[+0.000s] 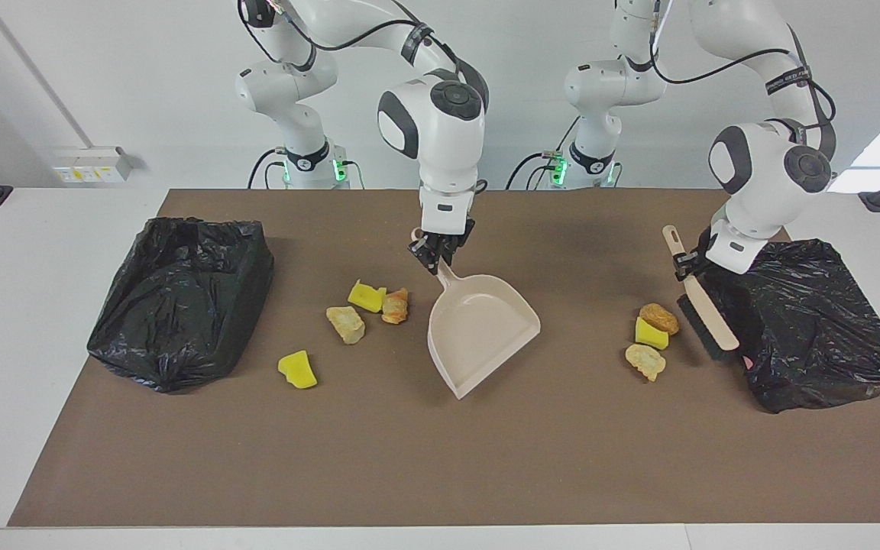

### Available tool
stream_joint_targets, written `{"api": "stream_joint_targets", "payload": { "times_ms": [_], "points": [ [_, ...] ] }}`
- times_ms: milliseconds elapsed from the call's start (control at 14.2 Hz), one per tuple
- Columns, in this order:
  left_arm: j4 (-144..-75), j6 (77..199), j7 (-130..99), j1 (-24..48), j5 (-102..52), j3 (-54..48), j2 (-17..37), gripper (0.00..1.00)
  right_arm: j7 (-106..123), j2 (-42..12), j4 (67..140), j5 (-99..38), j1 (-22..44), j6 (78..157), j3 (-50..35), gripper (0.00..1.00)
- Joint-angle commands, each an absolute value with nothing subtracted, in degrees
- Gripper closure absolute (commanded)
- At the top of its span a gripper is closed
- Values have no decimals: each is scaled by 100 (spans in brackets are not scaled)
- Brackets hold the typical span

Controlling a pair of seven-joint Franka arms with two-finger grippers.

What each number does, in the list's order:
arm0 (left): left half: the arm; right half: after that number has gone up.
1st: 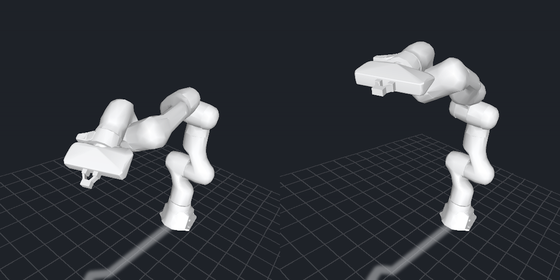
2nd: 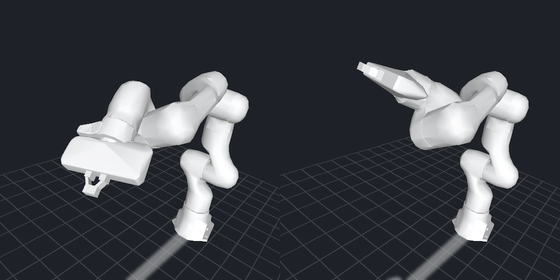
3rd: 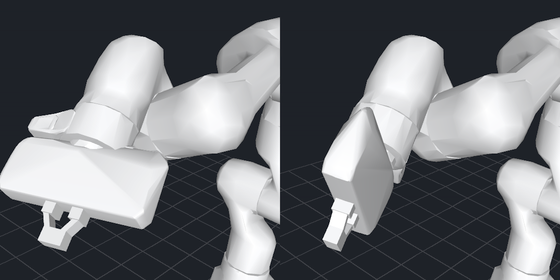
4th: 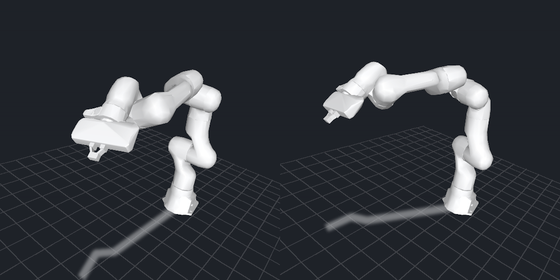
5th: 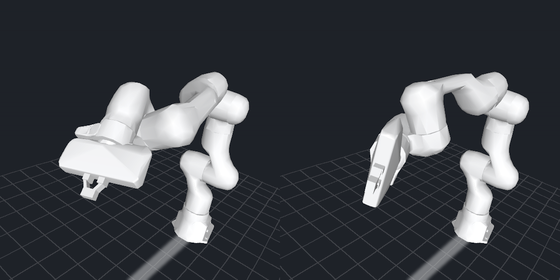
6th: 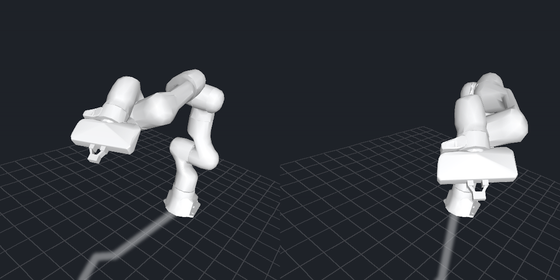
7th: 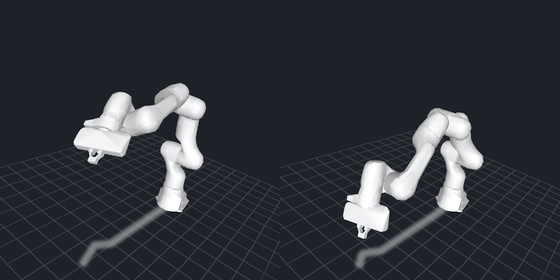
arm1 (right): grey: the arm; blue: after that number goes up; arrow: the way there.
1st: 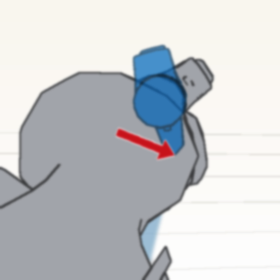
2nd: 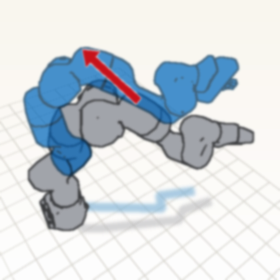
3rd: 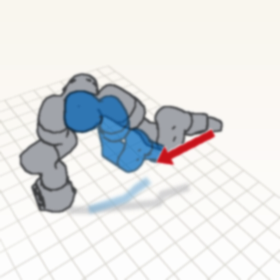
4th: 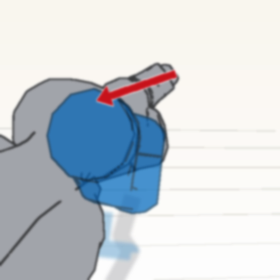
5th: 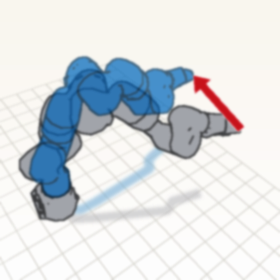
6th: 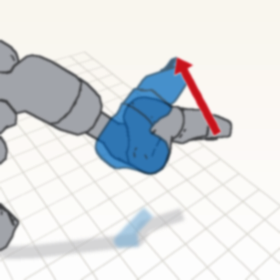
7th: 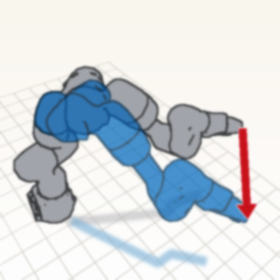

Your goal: Sweep and dump trash in bin

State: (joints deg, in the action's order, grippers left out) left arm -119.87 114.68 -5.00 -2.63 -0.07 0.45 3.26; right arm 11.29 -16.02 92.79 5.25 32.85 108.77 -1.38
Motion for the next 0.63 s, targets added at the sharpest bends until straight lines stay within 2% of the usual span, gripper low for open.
{"api": "stream_joint_targets", "payload": {
  "times_ms": [0, 211, 562],
  "points": [
    [-12102, 11680, -309, -255, 70, 9, 325, 100, 2414, -1459, 9501, 422, 3059, 10872, -185, 100],
    [-12278, 11864, 175, -237, 70, 9, 264, 100, 3975, -1433, 9763, 247, 2752, 10890, -193, 100],
    [-12489, 12129, 53, -141, 62, -9, 316, 100, 5350, -1310, 10238, -105, 2487, 11214, -185, 100]
  ]
}}
